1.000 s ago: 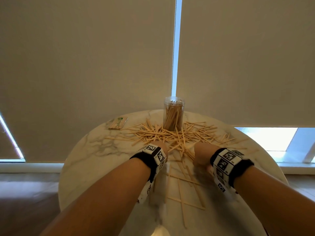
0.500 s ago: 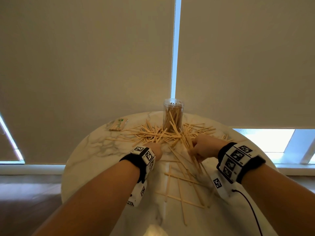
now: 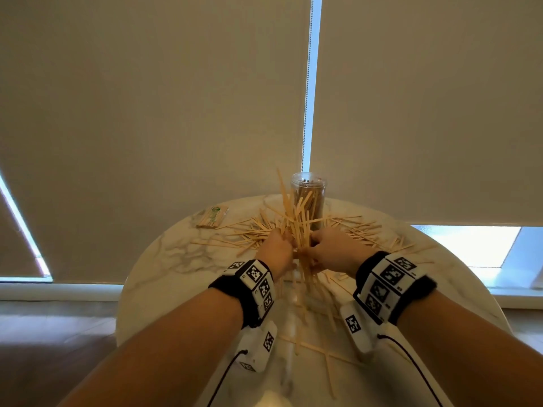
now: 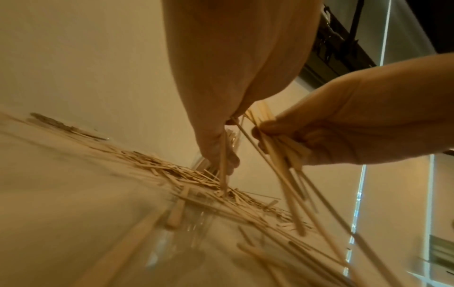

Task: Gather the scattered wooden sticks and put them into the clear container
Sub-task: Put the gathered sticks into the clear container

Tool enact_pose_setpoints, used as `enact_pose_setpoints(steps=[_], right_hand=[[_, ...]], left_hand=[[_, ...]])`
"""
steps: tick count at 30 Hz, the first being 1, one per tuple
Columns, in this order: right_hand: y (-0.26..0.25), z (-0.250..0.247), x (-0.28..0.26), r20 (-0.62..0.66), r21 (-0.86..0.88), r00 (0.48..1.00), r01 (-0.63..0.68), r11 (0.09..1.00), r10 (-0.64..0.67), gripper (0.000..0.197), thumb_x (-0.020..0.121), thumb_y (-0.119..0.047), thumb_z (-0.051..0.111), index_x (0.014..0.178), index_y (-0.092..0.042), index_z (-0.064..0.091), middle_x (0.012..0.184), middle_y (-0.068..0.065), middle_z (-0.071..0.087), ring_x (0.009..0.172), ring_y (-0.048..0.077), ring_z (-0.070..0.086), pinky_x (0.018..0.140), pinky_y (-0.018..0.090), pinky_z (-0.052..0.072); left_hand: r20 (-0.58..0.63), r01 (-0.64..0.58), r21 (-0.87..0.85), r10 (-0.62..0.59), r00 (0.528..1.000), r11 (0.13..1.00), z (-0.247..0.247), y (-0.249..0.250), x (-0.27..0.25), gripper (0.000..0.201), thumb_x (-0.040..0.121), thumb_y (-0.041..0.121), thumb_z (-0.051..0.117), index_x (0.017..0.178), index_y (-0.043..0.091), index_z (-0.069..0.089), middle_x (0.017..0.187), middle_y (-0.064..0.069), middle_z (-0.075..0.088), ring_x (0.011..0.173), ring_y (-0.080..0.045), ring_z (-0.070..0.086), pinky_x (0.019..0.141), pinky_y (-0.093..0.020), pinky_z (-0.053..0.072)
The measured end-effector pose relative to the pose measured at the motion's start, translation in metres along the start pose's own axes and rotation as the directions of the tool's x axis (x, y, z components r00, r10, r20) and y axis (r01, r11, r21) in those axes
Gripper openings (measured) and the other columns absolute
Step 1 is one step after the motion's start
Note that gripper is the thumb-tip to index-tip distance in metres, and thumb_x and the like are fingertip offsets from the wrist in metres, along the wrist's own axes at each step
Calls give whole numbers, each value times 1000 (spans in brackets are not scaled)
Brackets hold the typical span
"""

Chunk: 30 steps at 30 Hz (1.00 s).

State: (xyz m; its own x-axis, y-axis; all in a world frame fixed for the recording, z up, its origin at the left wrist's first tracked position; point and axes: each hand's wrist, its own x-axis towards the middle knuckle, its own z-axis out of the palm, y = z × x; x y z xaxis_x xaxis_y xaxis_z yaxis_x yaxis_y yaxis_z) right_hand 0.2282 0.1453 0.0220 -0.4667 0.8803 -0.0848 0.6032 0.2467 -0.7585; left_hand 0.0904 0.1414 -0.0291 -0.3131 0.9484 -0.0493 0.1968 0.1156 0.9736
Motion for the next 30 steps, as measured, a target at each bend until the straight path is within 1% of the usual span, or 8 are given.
enact_pose_setpoints(steps=[2, 7, 12, 16, 18, 21, 25, 30], right_hand=[[-3, 6, 4, -12, -25, 1000, 19, 1000, -19, 15, 97, -11, 58, 93, -7, 72, 85, 9, 76, 74, 19, 75, 73, 33, 63], [-5, 11, 11, -68, 14, 997, 37, 999, -36, 14, 92, -8, 62, 87, -6, 75, 80, 9, 77, 73, 20, 76, 74, 36, 64], [-6, 17, 19, -87, -65, 995, 41, 997, -46, 14, 91, -7, 62, 89, -3, 75, 77, 10, 76, 70, 20, 76, 72, 37, 64], [-11, 24, 18, -33, -172, 996, 73, 982, -80, 17, 96, -13, 58, 99, -5, 72, 84, 10, 75, 73, 19, 74, 69, 30, 62], [-12, 27, 14, -32, -258, 991, 118, 959, -130, 17, 97, -18, 58, 102, -8, 70, 84, 7, 74, 69, 16, 69, 60, 24, 54], [-11, 27, 13, -125, -261, 975, 144, 954, -182, 9, 90, -22, 68, 91, -14, 73, 79, 1, 73, 72, 14, 67, 65, 28, 54], [-13, 26, 11, -172, -265, 964, 153, 952, -203, 10, 85, -18, 74, 82, -23, 66, 76, -6, 66, 72, 10, 60, 53, 13, 35], [-11, 20, 9, -302, -253, 927, 144, 957, -220, 19, 84, -17, 76, 88, -19, 58, 86, -4, 66, 76, 13, 59, 57, 19, 41]], left_hand=[[-30, -43, 27, 44, 999, 999, 4, -7, 8, 46, 83, 52, 32, 114, 28, 57, 109, -4, 67, 100, -29, 65, 87, -51, 55], [14, -14, -268, 18, 1000, 963, 0, 3, 3, 39, 81, 44, 48, 101, 21, 73, 98, -9, 73, 94, -34, 68, 85, -54, 55], [27, 13, -192, -8, 1000, 981, 3, -6, 4, 91, 65, 90, 49, 118, 16, 62, 105, -6, 73, 96, -27, 72, 82, -50, 59], [-31, -63, -101, 60, 998, 993, -7, -4, 2, 43, 87, 57, 48, 109, 21, 55, 107, -5, 68, 100, -26, 67, 89, -49, 56], [-48, -102, -96, 98, 994, 990, -9, -9, 8, 53, 78, 65, 46, 111, 26, 57, 108, -3, 69, 101, -25, 66, 91, -51, 54], [-42, -149, -122, 145, 989, 981, -10, -20, 20, 44, 83, 56, 48, 115, 28, 57, 107, -1, 70, 101, -24, 68, 90, -52, 54], [-75, -137, -124, 128, 989, 983, -6, -22, 28, 56, 68, 68, 47, 112, 34, 56, 108, -2, 70, 103, -25, 67, 91, -53, 54], [-145, -84, -211, 54, 988, 974, -6, -10, 20, 34, 72, 69, 50, 95, 46, 58, 102, -2, 70, 95, -27, 70, 85, -53, 56]])
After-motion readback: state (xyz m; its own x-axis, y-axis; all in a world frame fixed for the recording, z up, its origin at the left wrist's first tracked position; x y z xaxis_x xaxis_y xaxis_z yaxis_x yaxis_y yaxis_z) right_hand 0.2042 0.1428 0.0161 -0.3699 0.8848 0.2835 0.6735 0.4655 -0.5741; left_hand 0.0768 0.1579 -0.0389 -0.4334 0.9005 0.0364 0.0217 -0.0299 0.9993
